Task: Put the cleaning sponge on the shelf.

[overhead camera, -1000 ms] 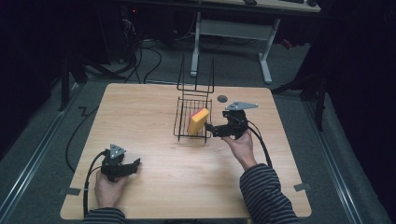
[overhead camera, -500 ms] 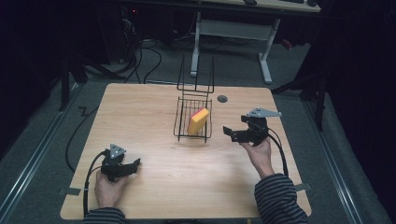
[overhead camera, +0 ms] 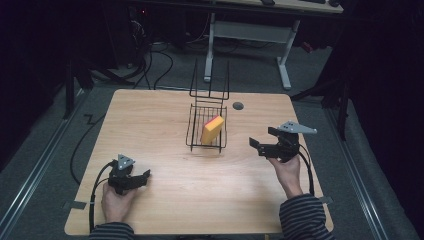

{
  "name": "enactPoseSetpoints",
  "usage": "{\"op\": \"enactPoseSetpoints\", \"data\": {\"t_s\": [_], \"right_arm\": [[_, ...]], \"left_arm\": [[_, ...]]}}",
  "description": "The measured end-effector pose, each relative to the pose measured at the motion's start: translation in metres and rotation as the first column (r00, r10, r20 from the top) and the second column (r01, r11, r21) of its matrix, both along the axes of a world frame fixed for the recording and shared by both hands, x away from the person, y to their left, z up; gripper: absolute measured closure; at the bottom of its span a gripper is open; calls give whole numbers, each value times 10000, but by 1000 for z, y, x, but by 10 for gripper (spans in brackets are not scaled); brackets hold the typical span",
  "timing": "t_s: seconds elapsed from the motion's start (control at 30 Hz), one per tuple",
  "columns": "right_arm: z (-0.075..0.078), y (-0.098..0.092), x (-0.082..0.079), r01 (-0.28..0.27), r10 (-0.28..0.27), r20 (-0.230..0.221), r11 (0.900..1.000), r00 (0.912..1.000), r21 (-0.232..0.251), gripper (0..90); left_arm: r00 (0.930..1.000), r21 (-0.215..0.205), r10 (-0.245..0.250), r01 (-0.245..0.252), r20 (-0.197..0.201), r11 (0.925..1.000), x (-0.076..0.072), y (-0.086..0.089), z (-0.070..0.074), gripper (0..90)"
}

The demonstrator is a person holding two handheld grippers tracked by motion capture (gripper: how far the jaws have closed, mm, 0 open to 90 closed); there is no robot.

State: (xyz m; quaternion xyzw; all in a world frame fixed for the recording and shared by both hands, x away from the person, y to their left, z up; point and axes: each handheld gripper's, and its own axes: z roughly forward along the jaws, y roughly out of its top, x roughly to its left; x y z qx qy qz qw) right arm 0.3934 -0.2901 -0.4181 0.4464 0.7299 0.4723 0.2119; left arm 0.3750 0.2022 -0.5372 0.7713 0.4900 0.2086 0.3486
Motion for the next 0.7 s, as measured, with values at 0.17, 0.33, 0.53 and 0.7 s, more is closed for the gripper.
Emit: {"op": "enactPoseSetpoints", "data": {"t_s": [0.17, 0.33, 0.53, 0.7], "right_arm": [[-10, -11, -9, 273, -272, -231, 9996, 9994, 39, 93], [-15, -19, -16, 416, -413, -252, 9991, 9988, 100, 95], [-21, -26, -24, 616, -611, -283, 9979, 9977, 181, 100], [-30, -33, -29, 811, -798, -414, 9962, 9960, 308, 109]], "left_arm": [[10000, -5, 0, 0, -1, 10000, 0, 0, 0, 250], [10000, 9, 0, 0, 1, 10000, 0, 0, 0, 250], [10000, 17, -1, 1, 2, 10000, 0, 0, 0, 250], [10000, 16, -2, 2, 2, 10000, 0, 0, 0, 250]]}}
